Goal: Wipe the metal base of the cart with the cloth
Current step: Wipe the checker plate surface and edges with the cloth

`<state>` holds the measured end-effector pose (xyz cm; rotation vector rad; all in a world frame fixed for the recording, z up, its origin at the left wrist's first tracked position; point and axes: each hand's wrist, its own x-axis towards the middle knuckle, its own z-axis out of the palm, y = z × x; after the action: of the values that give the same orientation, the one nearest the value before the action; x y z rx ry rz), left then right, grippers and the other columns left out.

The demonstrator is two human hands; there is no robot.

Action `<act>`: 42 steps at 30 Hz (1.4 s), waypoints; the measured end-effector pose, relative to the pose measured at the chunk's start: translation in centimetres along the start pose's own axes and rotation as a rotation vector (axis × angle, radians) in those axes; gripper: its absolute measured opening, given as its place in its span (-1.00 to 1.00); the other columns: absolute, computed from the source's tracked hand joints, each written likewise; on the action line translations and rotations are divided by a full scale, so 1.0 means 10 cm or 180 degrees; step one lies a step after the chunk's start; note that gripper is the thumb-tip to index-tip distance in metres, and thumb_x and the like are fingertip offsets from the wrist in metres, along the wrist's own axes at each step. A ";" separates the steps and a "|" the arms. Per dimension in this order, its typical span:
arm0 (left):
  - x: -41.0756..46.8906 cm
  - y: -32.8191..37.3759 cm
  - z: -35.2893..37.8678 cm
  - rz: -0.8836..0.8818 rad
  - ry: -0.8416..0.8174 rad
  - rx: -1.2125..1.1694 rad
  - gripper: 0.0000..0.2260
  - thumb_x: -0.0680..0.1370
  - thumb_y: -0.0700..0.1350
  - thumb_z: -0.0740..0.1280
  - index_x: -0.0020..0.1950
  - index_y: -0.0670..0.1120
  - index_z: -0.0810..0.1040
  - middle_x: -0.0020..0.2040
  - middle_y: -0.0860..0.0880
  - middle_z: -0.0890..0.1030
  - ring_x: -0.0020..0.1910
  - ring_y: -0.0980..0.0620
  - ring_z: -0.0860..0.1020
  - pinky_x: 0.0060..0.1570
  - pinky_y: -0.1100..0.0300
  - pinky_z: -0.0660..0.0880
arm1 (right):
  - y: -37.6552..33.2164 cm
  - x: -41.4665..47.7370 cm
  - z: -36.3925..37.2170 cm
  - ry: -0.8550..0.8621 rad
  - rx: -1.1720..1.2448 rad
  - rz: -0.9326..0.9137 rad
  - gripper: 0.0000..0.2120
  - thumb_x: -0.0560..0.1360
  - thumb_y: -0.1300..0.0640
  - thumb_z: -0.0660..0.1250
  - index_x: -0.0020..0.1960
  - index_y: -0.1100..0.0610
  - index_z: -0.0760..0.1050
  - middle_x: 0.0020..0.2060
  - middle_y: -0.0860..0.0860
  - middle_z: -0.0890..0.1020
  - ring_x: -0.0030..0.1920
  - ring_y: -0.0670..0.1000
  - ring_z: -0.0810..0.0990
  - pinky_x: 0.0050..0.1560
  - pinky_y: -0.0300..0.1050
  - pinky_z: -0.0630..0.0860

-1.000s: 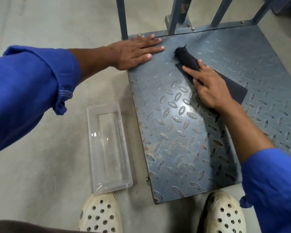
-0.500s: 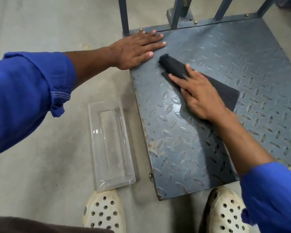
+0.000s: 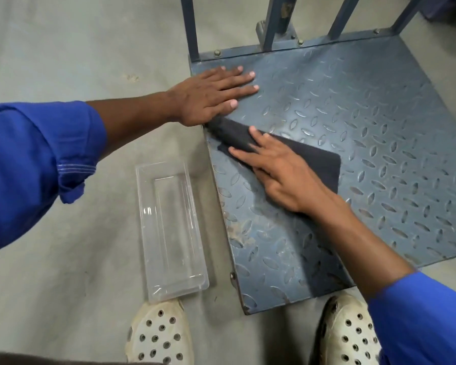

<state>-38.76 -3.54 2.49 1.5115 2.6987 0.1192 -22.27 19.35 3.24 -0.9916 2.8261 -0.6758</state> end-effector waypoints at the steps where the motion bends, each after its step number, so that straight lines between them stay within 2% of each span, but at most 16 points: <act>1: 0.00 0.01 -0.01 -0.0007 -0.0014 -0.0012 -0.47 0.78 0.15 -0.16 0.76 0.08 -0.03 0.76 -0.02 -0.03 0.74 -0.05 -0.10 0.69 -0.14 -0.08 | -0.12 -0.03 0.04 -0.0258 0.0067 -0.0328 -0.44 0.63 0.32 0.22 0.60 0.04 0.41 0.60 0.02 0.39 0.69 0.10 0.15 0.68 0.12 0.13; 3: -0.01 0.01 -0.01 0.0021 -0.0014 0.0010 -0.47 0.78 0.13 -0.12 0.76 0.08 -0.03 0.76 -0.02 -0.03 0.74 -0.05 -0.10 0.69 -0.14 -0.08 | -0.21 -0.02 -0.03 -0.0520 0.0106 -0.0803 -0.42 0.63 0.36 0.21 0.61 0.03 0.40 0.62 0.00 0.34 0.69 0.06 0.16 0.68 0.07 0.15; 4: -0.02 0.02 0.01 0.0064 0.0006 0.0031 -0.47 0.78 0.11 -0.07 0.76 0.07 -0.02 0.76 -0.03 -0.02 0.74 -0.05 -0.09 0.69 -0.14 -0.08 | -0.14 0.02 -0.13 -0.0408 0.0125 -0.0721 -0.40 0.62 0.37 0.21 0.61 0.01 0.40 0.63 0.03 0.31 0.68 0.06 0.18 0.67 0.04 0.15; 7: -0.05 0.05 0.06 0.0143 0.0038 0.0021 -0.48 0.76 0.02 0.06 0.74 0.00 0.15 0.76 -0.04 0.00 0.74 -0.06 -0.07 0.70 -0.15 -0.07 | 0.25 0.06 -0.36 0.0083 0.0215 0.0364 -0.41 0.63 0.31 0.22 0.59 -0.10 0.41 0.64 0.17 0.27 0.65 0.13 0.26 0.66 -0.07 0.12; 9: -0.08 0.09 0.07 0.0172 0.0075 -0.0012 -0.48 0.75 0.02 -0.02 0.73 -0.02 0.17 0.76 -0.06 0.01 0.74 -0.07 -0.06 0.70 -0.16 -0.07 | 0.29 0.04 -0.31 0.0099 0.0073 0.0555 -0.38 0.59 0.34 0.25 0.60 -0.05 0.41 0.63 0.16 0.29 0.66 0.14 0.23 0.67 -0.04 0.10; 12: -0.10 0.16 0.04 0.0251 0.0085 0.0001 -0.46 0.75 -0.01 -0.05 0.76 0.01 0.02 0.76 -0.05 0.00 0.74 -0.06 -0.08 0.70 -0.17 -0.06 | -0.05 -0.06 0.00 -0.0419 0.0202 -0.0351 -0.37 0.56 0.43 0.26 0.59 0.09 0.43 0.60 0.13 0.37 0.68 0.08 0.16 0.70 0.01 0.05; 14: -0.11 0.20 0.05 0.0240 0.0088 -0.0010 -0.49 0.79 0.05 -0.10 0.76 0.01 0.01 0.76 -0.05 0.01 0.74 -0.05 -0.08 0.69 -0.17 -0.05 | -0.26 -0.12 -0.03 -0.0867 0.0426 -0.0893 -0.40 0.58 0.41 0.23 0.58 0.08 0.44 0.60 0.11 0.38 0.68 0.03 0.16 0.70 0.02 0.10; 15: -0.11 0.21 0.07 0.0247 0.0084 0.0003 -0.48 0.79 0.08 -0.10 0.76 0.02 0.01 0.76 -0.05 0.01 0.74 -0.05 -0.08 0.69 -0.17 -0.05 | -0.27 -0.12 -0.13 -0.0850 0.0499 -0.0944 -0.41 0.60 0.38 0.23 0.59 0.04 0.43 0.61 0.09 0.36 0.68 0.01 0.18 0.69 -0.01 0.12; 18: -0.19 0.30 0.13 0.0341 0.0088 0.0051 -0.42 0.75 0.16 0.00 0.76 0.03 0.02 0.76 -0.03 0.00 0.74 -0.04 -0.08 0.70 -0.12 -0.08 | 0.02 -0.08 -0.38 -0.0203 0.0690 -0.0244 -0.48 0.67 0.30 0.24 0.58 -0.05 0.44 0.62 0.04 0.36 0.62 -0.01 0.32 0.63 -0.17 0.20; 20: -0.24 0.38 0.14 0.0275 0.0090 -0.0099 -0.42 0.73 0.07 0.05 0.76 0.03 0.05 0.76 -0.02 0.03 0.74 -0.04 -0.06 0.70 -0.12 -0.08 | 0.17 -0.10 -0.37 -0.0097 0.0447 -0.0022 -0.47 0.66 0.29 0.24 0.59 -0.02 0.43 0.60 0.11 0.39 0.63 0.06 0.32 0.62 -0.24 0.16; 23: -0.30 0.49 0.15 0.0349 0.0127 -0.0162 -0.46 0.76 0.01 0.03 0.75 0.00 0.06 0.76 -0.04 0.03 0.74 -0.05 -0.06 0.69 -0.18 -0.05 | 0.00 -0.20 -0.11 -0.0541 0.0218 -0.0497 -0.44 0.61 0.34 0.24 0.60 0.10 0.41 0.60 0.19 0.35 0.68 0.08 0.16 0.69 -0.12 0.02; 26: -0.33 0.55 0.12 0.0412 0.0092 -0.0131 -0.48 0.78 0.05 -0.05 0.75 -0.01 0.08 0.76 -0.04 0.03 0.74 -0.06 -0.06 0.69 -0.17 -0.06 | -0.20 -0.27 -0.10 -0.0947 0.0427 -0.1015 -0.44 0.63 0.34 0.20 0.61 0.10 0.40 0.60 0.16 0.38 0.69 0.04 0.15 0.69 -0.07 0.07; 31: -0.36 0.62 0.13 0.0380 0.0071 -0.0125 -0.47 0.77 0.07 -0.03 0.75 -0.01 0.07 0.76 -0.06 0.02 0.74 -0.07 -0.06 0.70 -0.15 -0.08 | 0.10 -0.38 -0.26 -0.0536 0.0115 -0.0552 -0.46 0.68 0.27 0.17 0.64 0.01 0.34 0.55 0.12 0.46 0.69 0.07 0.16 0.68 0.08 0.15; 36: -0.37 0.74 0.08 0.0397 -0.0015 -0.0256 -0.46 0.78 0.10 -0.07 0.75 -0.07 0.05 0.76 -0.07 0.04 0.74 -0.06 -0.05 0.69 -0.21 -0.04 | -0.38 -0.62 -0.03 -0.1275 0.0455 -0.1378 -0.45 0.65 0.36 0.20 0.62 0.12 0.36 0.58 0.16 0.42 0.71 0.09 0.07 0.68 0.15 0.12; 40: -0.37 0.81 0.09 0.0412 -0.0051 -0.0401 -0.43 0.78 0.13 -0.04 0.75 -0.11 0.07 0.75 -0.08 0.06 0.74 -0.05 -0.03 0.70 -0.17 -0.03 | -0.12 -0.56 -0.19 -0.0774 0.0242 -0.0804 -0.49 0.69 0.24 0.14 0.63 0.10 0.35 0.61 0.23 0.33 0.69 0.13 0.16 0.66 0.15 0.18; 42: -0.41 0.87 0.11 0.0457 -0.0044 -0.0411 -0.43 0.78 0.11 -0.03 0.75 -0.12 0.06 0.75 -0.10 0.05 0.74 -0.06 -0.03 0.70 -0.16 -0.04 | -0.12 -0.60 -0.13 -0.0812 0.0103 -0.0884 -0.49 0.68 0.25 0.15 0.63 0.12 0.35 0.61 0.22 0.34 0.69 0.16 0.13 0.67 0.19 0.15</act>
<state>-29.11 -2.42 2.20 1.6586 2.5155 0.2814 -17.07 22.66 4.45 -1.3720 2.4772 -0.5671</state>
